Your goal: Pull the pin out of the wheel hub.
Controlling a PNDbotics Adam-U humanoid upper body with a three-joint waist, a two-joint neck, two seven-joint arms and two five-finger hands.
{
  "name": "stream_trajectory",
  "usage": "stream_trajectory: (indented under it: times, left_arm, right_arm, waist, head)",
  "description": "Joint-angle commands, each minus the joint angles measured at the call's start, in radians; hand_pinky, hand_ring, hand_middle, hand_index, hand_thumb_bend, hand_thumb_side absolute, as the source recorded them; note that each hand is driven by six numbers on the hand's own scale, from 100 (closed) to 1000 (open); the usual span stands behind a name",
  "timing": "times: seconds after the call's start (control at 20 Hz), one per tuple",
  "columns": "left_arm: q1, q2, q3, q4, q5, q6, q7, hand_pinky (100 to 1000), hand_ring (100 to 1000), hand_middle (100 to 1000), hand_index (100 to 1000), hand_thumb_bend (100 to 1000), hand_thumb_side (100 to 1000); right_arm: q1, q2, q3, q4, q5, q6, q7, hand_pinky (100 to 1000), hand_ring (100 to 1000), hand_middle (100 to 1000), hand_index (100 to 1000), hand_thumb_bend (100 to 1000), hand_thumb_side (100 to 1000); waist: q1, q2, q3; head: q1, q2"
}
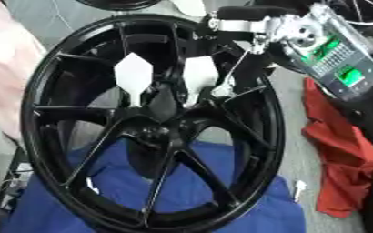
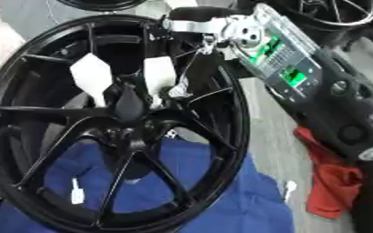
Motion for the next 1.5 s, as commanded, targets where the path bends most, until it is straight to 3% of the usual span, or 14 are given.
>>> stream_trajectory:
  times: [0.05, 1.0, 1.05, 1.1, 1.15, 1.5]
  left_arm:
    - [-0.009, 0.023, 0.016, -0.009, 0.005, 0.0, 0.005, 743, 619, 623, 794, 100, 631]
    - [-0.013, 0.013, 0.024, -0.009, 0.035, 0.006, 0.003, 746, 623, 623, 796, 100, 627]
    - [-0.013, 0.012, 0.024, -0.009, 0.037, 0.007, 0.003, 746, 623, 623, 796, 100, 628]
    - [-0.014, 0.011, 0.025, -0.009, 0.04, 0.009, 0.003, 747, 623, 624, 796, 100, 639]
    - [-0.015, 0.01, 0.026, -0.009, 0.042, 0.01, 0.004, 747, 623, 623, 796, 100, 628]
    - [-0.023, 0.004, 0.035, -0.009, 0.068, 0.026, 0.02, 747, 624, 623, 795, 100, 633]
  right_arm:
    - [-0.027, -0.039, -0.011, -0.003, -0.007, -0.003, -0.012, 758, 568, 326, 481, 261, 100]
    - [-0.091, -0.037, -0.017, 0.093, -0.035, -0.012, -0.047, 757, 537, 307, 463, 274, 100]
    - [-0.094, -0.04, -0.022, 0.1, -0.04, -0.011, -0.055, 751, 532, 306, 462, 270, 100]
    - [-0.096, -0.042, -0.029, 0.111, -0.046, -0.01, -0.063, 742, 525, 304, 462, 127, 100]
    - [-0.098, -0.043, -0.037, 0.123, -0.052, -0.006, -0.073, 732, 519, 303, 461, 261, 100]
    - [-0.122, -0.076, -0.129, 0.264, -0.119, 0.032, -0.133, 650, 474, 296, 458, 226, 100]
  waist:
    - [0.017, -0.032, -0.003]
    - [0.044, -0.087, -0.007]
    - [0.045, -0.089, -0.007]
    - [0.047, -0.091, -0.007]
    - [0.048, -0.092, -0.007]
    - [0.057, -0.099, -0.009]
  head:
    - [0.002, -0.017]
    - [-0.024, -0.046]
    - [-0.029, -0.048]
    - [-0.035, -0.052]
    - [-0.041, -0.056]
    - [-0.073, -0.056]
